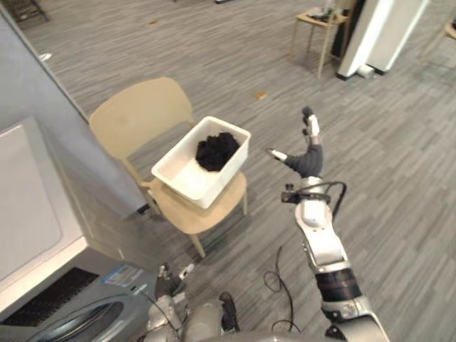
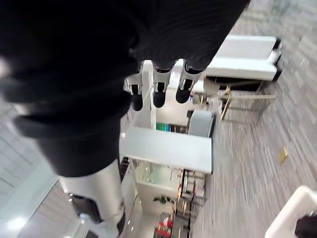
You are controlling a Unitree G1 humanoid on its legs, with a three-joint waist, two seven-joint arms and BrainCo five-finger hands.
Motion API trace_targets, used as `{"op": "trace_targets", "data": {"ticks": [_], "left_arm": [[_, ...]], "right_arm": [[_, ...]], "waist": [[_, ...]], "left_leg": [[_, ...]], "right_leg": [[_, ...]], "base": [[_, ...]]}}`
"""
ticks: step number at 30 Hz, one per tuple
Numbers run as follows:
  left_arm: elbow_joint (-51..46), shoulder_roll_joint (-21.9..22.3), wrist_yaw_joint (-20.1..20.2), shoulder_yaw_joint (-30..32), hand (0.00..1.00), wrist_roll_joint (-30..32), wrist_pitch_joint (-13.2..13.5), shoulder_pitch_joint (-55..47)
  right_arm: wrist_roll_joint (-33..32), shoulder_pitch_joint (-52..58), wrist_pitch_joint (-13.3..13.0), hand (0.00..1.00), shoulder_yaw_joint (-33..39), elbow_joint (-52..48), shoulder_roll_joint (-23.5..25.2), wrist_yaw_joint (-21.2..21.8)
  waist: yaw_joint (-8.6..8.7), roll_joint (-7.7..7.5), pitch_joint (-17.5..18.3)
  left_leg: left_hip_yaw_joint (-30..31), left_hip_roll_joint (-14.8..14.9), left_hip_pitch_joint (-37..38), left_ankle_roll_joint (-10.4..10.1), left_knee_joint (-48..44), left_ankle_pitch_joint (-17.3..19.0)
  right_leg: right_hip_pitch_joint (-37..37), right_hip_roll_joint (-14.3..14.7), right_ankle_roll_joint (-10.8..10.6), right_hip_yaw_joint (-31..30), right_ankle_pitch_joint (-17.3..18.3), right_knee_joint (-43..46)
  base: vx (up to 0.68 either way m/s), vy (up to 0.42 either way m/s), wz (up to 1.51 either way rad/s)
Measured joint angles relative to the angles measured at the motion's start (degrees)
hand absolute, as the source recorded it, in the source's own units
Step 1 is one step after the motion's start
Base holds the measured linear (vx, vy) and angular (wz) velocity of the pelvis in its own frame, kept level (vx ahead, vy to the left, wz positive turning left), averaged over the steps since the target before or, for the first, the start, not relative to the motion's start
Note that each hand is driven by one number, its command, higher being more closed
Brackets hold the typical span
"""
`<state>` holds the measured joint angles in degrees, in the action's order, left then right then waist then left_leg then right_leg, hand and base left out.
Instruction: Pick up the laundry basket with both hands and put the clothes into the washing machine.
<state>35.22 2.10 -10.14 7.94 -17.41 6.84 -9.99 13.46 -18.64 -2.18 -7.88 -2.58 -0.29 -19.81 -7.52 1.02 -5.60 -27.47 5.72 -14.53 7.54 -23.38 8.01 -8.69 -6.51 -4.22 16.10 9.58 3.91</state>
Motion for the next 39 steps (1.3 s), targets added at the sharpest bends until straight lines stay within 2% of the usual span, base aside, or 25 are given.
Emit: {"op": "trace_targets", "data": {"ticks": [1, 2, 3, 4, 5, 6, 8, 10, 11, 13, 16, 19, 20, 21, 22, 23, 26, 27, 29, 31, 32, 33, 35, 36, 39], "left_arm": [[0.07, 0.24, 0.01, 0.44, 0.00, -0.18, -0.04, -0.04], [0.52, 0.75, 0.01, 1.72, 0.00, -1.38, -0.18, -0.26], [2.33, 0.69, 0.01, 2.83, 0.00, -2.24, -0.36, -0.18], [3.44, 0.66, 0.04, 3.51, 0.00, -2.23, -0.43, -0.21], [5.41, 0.31, -0.07, 4.37, 0.00, -2.14, -1.23, -0.20], [6.67, -0.53, -0.06, 4.59, 0.00, -1.54, -2.19, -0.29], [7.84, -1.71, -0.04, 4.43, 0.00, -0.51, -2.93, -0.19], [8.74, -2.32, -0.05, 4.00, 0.00, 0.43, -3.09, -0.02], [8.99, -2.81, -0.06, 4.03, 0.00, 1.40, -3.13, 0.07], [10.06, -3.38, -0.02, 4.04, 0.00, 2.44, -3.10, 0.35], [12.85, -3.40, 0.12, 3.63, 0.00, 4.93, -3.22, 1.56], [14.63, -3.85, 0.16, 3.32, 0.00, 7.22, -3.19, 1.31], [14.99, -4.55, 0.18, 3.32, 0.00, 7.40, -3.20, 0.80], [14.99, -4.90, 0.17, 3.37, 0.00, 7.43, -3.18, 0.57], [14.98, -5.89, 0.23, 3.45, 0.00, 7.47, -3.14, -0.11], [16.24, -5.74, 0.23, 3.83, 0.00, 7.46, -3.22, -0.05], [16.27, -2.94, 1.33, 3.99, 0.00, 7.44, -3.02, -0.59], [16.20, -2.57, 1.38, 4.07, 0.00, 7.13, -2.85, -0.58], [15.75, -2.64, 1.37, 4.91, 0.00, 6.45, -2.15, -0.46], [15.40, -2.89, 1.26, 6.04, 0.00, 4.48, -1.95, 0.18], [14.17, -2.92, 1.16, 6.15, 0.00, 3.31, -1.93, 1.15], [13.61, -2.82, 1.10, 5.97, 0.00, 2.26, -1.94, 1.57], [13.52, -2.99, 1.10, 5.48, 0.00, 1.99, -1.96, 1.64], [13.27, -3.09, 1.09, 5.28, 0.00, 2.03, -1.95, 1.37], [13.15, -3.62, 1.42, 5.05, 0.00, 2.25, -1.96, -0.10]], "right_arm": [[-0.02, -0.05, 0.01, 0.00, -0.18, 0.04, 0.00, 0.07], [-0.01, -0.01, -0.01, 0.00, -0.13, 0.58, 0.04, 0.32], [-0.01, 0.00, -0.03, 0.00, 0.12, 2.56, 0.32, 0.91], [0.00, -0.01, -0.02, 0.00, 0.18, 3.86, 0.30, 1.13], [0.07, 0.05, 0.16, 0.00, 0.23, 6.33, 0.36, 1.32], [0.21, 0.52, 0.40, 0.00, 0.58, 8.12, 0.28, 1.51], [0.45, 1.86, 0.84, 0.00, 1.79, 8.77, 0.30, 2.02], [1.81, 3.64, 0.86, 0.00, 3.40, 9.07, -0.31, 2.71], [2.87, 5.65, 1.02, 0.00, 5.38, 9.23, -0.75, 2.99], [3.21, 7.36, 1.13, 0.00, 7.46, 9.22, -1.41, 3.55], [3.26, 11.25, 1.74, 0.00, 13.85, 8.48, -2.97, 3.76], [3.65, 15.19, 3.21, 0.00, 19.77, 6.47, -3.21, 3.41], [4.03, 15.71, 3.45, 0.00, 20.46, 5.86, -3.23, 3.26], [4.03, 15.91, 3.46, 0.00, 20.48, 5.49, -3.23, 3.17], [4.02, 16.09, 3.45, 0.00, 20.39, 5.05, -3.06, 3.16], [4.02, 16.19, 3.43, 0.00, 20.69, 5.13, -4.27, 3.15], [4.04, 16.23, 3.38, 0.00, 21.50, 5.37, -5.81, 3.13], [4.03, 16.23, 3.46, 0.00, 22.48, 7.04, -6.58, 3.31], [4.03, 16.08, 3.59, 0.00, 23.61, 9.59, -7.44, 3.38], [3.96, 15.46, 3.64, 0.00, 25.44, 12.32, -8.05, 3.45], [3.83, 14.95, 3.78, 0.00, 26.65, 14.27, -8.66, 3.47], [2.95, 14.53, 4.06, 0.00, 27.76, 16.14, -9.85, 3.48], [2.03, 13.13, 4.70, 0.00, 27.94, 18.58, -11.21, 3.45], [1.55, 11.38, 5.06, 0.00, 27.76, 19.89, -11.43, 3.53], [1.16, 7.60, 4.87, 0.00, 27.53, 19.89, -11.46, 3.81]], "waist": [[-0.21, -0.09, 0.02], [-0.99, -0.17, 0.27], [-1.14, -0.95, 0.78], [-1.11, -1.27, 0.97], [-0.94, -1.82, 1.09], [-0.40, -2.37, 1.10], [0.50, -2.73, 1.20], [0.66, -2.87, 1.22], [1.15, -2.72, 1.48], [2.41, -2.60, 1.65], [3.70, -2.34, 1.65], [3.81, -2.02, 2.03], [3.91, -2.35, 2.20], [3.91, -2.79, 2.46], [3.87, -4.61, 3.41], [3.42, -4.03, 4.27], [3.60, -0.36, 4.91], [3.63, -0.22, 4.86], [3.58, -1.09, 4.71], [3.71, -2.58, 4.34], [3.86, -3.72, 3.48], [3.83, -3.80, 3.32], [3.96, -3.39, 3.13], [3.47, -3.23, 2.79], [3.46, -4.29, 1.56]], "left_leg": [[0.08, -0.23, 0.49, -0.18, 0.05, 0.69], [0.82, -0.48, 2.16, -1.50, 1.74, 3.37], [1.02, -0.73, 3.08, -2.06, 2.81, 5.01], [1.28, -0.79, 3.51, -2.20, 3.22, 5.37], [2.00, -0.78, 4.39, -2.60, 3.46, 5.77], [3.79, -1.19, 5.35, -2.60, 3.03, 6.10], [6.87, -2.22, 7.14, -1.98, 2.50, 6.36], [10.49, -4.09, 10.08, -1.89, 3.77, 6.38], [13.73, -4.83, 12.12, -1.89, 4.95, 6.38], [17.05, -4.74, 12.39, -1.93, 5.05, 6.37], [24.05, -4.06, 12.01, -3.12, 5.08, 6.49], [29.17, -2.14, 11.88, -6.21, 4.13, 7.95], [30.80, -1.05, 11.86, -8.08, 3.04, 9.04], [31.50, -0.65, 11.84, -9.09, 2.51, 9.62], [32.92, -0.48, 11.65, -11.12, 1.60, 10.80], [34.84, 1.49, 11.72, -13.24, 0.80, 12.09], [38.92, 6.77, 12.86, -17.07, 6.38, 9.49], [41.03, 7.92, 13.17, -18.25, 8.52, 7.41], [43.37, 8.84, 11.83, -18.96, 10.43, 3.88], [40.86, 9.22, 8.27, -17.71, 11.73, -1.01], [34.82, 9.56, 5.72, -15.50, 11.87, -3.71], [25.91, 10.64, 3.07, -13.94, 11.34, -4.66], [17.46, 11.38, 3.43, -14.56, 13.23, -5.80], [17.91, 11.01, 4.12, -16.79, 15.53, -7.84], [17.82, 9.39, 4.53, -16.42, 17.50, -8.78]], "right_leg": [[-0.49, -0.03, -0.16, 0.38, -0.37, 0.10], [-0.71, 0.12, -0.56, 0.93, -0.39, 2.07], [1.09, -0.56, -2.42, 0.88, 0.74, 7.54], [2.88, -1.05, -3.20, 0.53, 1.19, 11.97], [7.98, -2.62, -8.15, -0.91, 1.56, 24.67], [12.59, -3.55, -11.55, -3.02, 0.33, 37.57], [16.12, -4.26, -11.55, -4.35, 0.29, 49.55], [17.10, -6.16, -9.67, -2.55, 1.50, 53.50], [17.66, -6.97, -5.05, -0.62, 3.96, 50.81], [18.88, -6.93, -2.40, -0.17, 5.33, 44.24], [21.11, -6.44, -0.97, -6.03, 4.53, 27.39], [21.98, -5.87, -1.43, -13.43, -1.08, 15.14], [21.97, -5.70, -1.65, -14.94, -4.37, 12.01], [21.90, -5.68, -1.50, -14.76, -6.43, 10.77], [21.46, -5.84, -0.62, -14.68, -11.15, 9.41], [20.52, -4.45, -1.08, -13.38, -8.54, 10.21], [20.02, -0.69, -1.24, -8.26, -4.74, 12.89], [20.26, -0.45, -0.73, -5.81, -2.13, 15.35], [20.26, -1.13, -0.50, -1.63, 0.96, 17.96], [19.59, -2.67, -0.23, 4.42, 1.90, 17.30], [18.70, -3.53, 0.43, 8.04, 1.49, 15.89], [18.21, -3.90, 1.75, 11.18, 0.65, 14.87], [17.55, -3.82, 2.35, 13.88, 0.22, 14.33], [16.81, -3.78, 1.94, 14.33, -0.08, 13.66], [16.15, -4.49, 0.23, 14.33, -1.47, 11.55]], "base": [[0.14, 0.087, 0.20], [0.14, 0.120, 0.19], [0.13, 0.118, 0.16], [0.14, 0.115, 0.16], [0.21, 0.088, 0.28], [0.18, 0.068, 0.43], [0.25, 0.025, 0.96], [0.26, -0.011, 1.22], [0.19, -0.043, 1.08], [0.20, -0.092, 1.21], [0.17, -0.165, 1.11], [0.19, -0.315, 0.89], [0.15, -0.333, 0.49], [0.20, -0.471, 0.56], [0.22, -0.627, 0.47], [0.21, -0.593, 0.48], [0.14, -0.401, 0.66], [0.13, -0.392, 0.90], [0.09, -0.361, 1.22], [0.07, -0.287, 1.50], [0.02, -0.137, 1.69], [0.02, -0.113, 1.68], [0.04, -0.022, 1.06], [0.04, 0.061, 0.63], [0.01, 0.090, 0.19]]}}
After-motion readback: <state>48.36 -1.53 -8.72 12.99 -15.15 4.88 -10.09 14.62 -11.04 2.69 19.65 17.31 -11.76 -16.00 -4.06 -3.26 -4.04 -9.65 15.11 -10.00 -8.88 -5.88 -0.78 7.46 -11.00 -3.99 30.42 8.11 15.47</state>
